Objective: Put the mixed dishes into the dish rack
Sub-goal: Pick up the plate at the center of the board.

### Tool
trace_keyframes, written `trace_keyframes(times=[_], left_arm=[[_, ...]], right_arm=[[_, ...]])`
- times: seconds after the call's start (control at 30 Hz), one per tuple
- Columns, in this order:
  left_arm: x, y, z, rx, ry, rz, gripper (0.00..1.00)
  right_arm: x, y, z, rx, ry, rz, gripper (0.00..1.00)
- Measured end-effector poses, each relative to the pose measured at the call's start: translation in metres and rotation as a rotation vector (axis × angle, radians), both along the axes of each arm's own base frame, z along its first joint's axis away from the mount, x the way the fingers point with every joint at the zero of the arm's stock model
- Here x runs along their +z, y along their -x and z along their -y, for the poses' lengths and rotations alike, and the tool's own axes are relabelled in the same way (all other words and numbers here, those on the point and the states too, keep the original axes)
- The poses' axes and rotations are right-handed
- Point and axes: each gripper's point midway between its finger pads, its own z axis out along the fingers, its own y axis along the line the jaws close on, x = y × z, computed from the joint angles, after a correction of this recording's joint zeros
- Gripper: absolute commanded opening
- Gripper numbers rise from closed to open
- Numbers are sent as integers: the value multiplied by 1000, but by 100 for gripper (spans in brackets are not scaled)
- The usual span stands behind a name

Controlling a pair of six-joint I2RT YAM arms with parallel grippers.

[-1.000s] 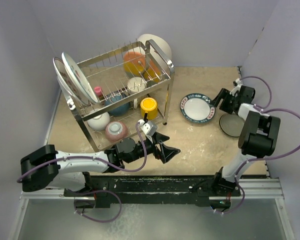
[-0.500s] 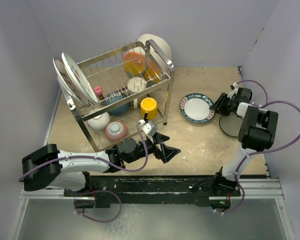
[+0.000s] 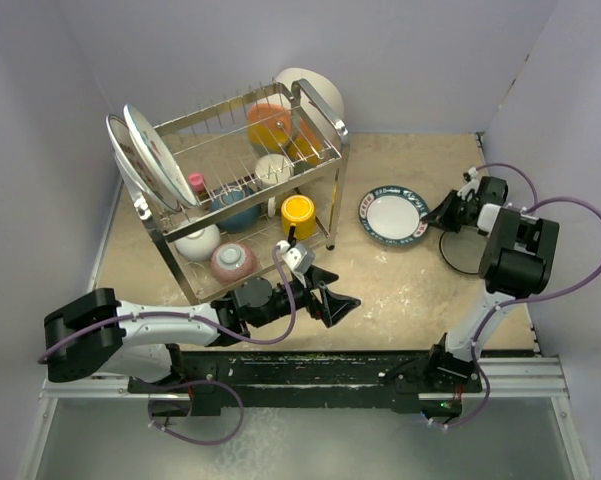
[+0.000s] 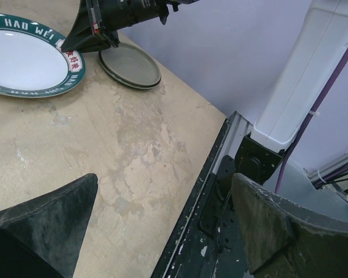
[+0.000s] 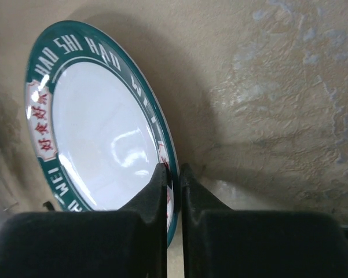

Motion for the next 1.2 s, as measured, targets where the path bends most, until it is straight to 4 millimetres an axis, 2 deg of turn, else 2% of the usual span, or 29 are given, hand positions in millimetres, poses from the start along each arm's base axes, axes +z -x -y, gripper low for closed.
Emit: trace_keyframes(times=[0.33,0.53,0.7,0.87,1.2], left_arm=[[0,0,-1,6,7,-14,99],[-1,-1,-1,14,17,-24,99],[-1,-4,1,26,37,-41,99],[-4,-6,3,37,50,-63,99],[-7,-15,-5,106,97,-88,99]], right_arm=[[19,6,-4,52,-147,38,0],[34,19,5,62,-234,75,0],[63,25,8,102,-249,165,0],[96,29,-3,192,-263,271,0],[130,46,-18,324,-241,381,0]])
